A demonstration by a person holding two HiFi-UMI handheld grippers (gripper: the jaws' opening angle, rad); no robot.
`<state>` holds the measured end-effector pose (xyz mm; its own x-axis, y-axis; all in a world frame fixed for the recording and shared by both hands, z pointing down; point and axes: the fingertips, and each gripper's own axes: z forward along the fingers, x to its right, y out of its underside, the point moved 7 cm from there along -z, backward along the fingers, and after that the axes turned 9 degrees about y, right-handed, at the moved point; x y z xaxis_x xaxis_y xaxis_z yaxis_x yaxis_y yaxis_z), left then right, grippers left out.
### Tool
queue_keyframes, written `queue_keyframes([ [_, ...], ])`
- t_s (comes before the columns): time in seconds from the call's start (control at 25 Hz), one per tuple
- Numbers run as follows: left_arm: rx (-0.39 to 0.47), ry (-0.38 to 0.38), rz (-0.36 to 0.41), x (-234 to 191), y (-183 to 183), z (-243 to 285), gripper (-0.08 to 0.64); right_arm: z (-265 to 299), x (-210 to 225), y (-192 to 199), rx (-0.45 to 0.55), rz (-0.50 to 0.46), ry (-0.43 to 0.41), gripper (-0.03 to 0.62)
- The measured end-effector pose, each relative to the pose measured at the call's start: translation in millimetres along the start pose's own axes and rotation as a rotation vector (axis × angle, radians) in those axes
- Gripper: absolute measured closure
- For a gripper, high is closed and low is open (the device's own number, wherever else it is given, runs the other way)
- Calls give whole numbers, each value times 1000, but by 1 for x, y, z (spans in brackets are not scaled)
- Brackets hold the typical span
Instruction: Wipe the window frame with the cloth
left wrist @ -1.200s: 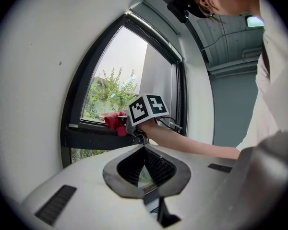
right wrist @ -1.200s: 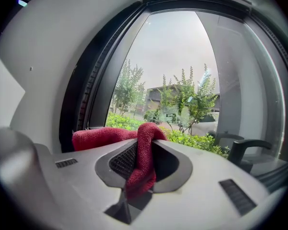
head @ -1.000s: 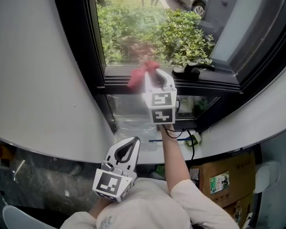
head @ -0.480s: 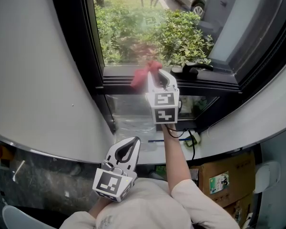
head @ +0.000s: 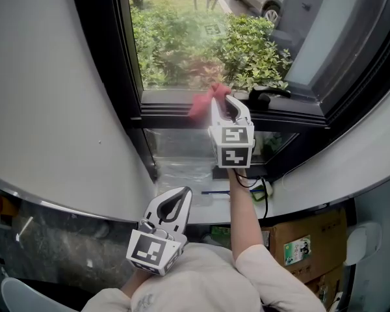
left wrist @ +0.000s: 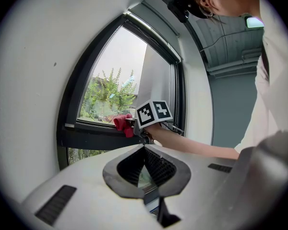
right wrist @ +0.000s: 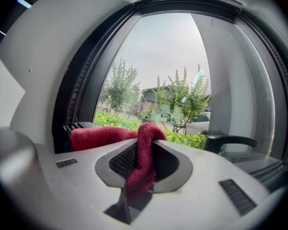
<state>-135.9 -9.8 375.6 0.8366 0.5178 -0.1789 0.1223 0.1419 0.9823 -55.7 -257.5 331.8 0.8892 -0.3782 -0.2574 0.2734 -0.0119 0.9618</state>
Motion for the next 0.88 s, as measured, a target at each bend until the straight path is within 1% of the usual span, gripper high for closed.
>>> queue_keyframes([
  [0.16, 0, -9, -5, -2, 1, -4, 552, -1, 17, 4, 11, 38, 32, 508],
  [0.32, 3, -12, -5, -2, 0, -8, 552, -2, 25, 9, 17, 100, 29, 508],
  [0.44, 5, -14, -3, -4, 0, -12, 552, -1, 25, 9, 48, 102, 35, 506],
  [0.56, -2, -15, -5, -7, 3, -16, 552, -7, 18, 2, 117, 76, 29, 505],
  [0.64, -6, -15, -8, -8, 4, -19, 552, -20, 5, -12, 195, 61, 7, 505],
  [0.76, -6, -16, -5, -11, 3, -21, 552, -43, -27, -36, 320, 47, -63, 505],
  [0.88, -6, -20, -6, -15, 3, -24, 552, -55, -66, -44, 374, 19, -141, 505],
])
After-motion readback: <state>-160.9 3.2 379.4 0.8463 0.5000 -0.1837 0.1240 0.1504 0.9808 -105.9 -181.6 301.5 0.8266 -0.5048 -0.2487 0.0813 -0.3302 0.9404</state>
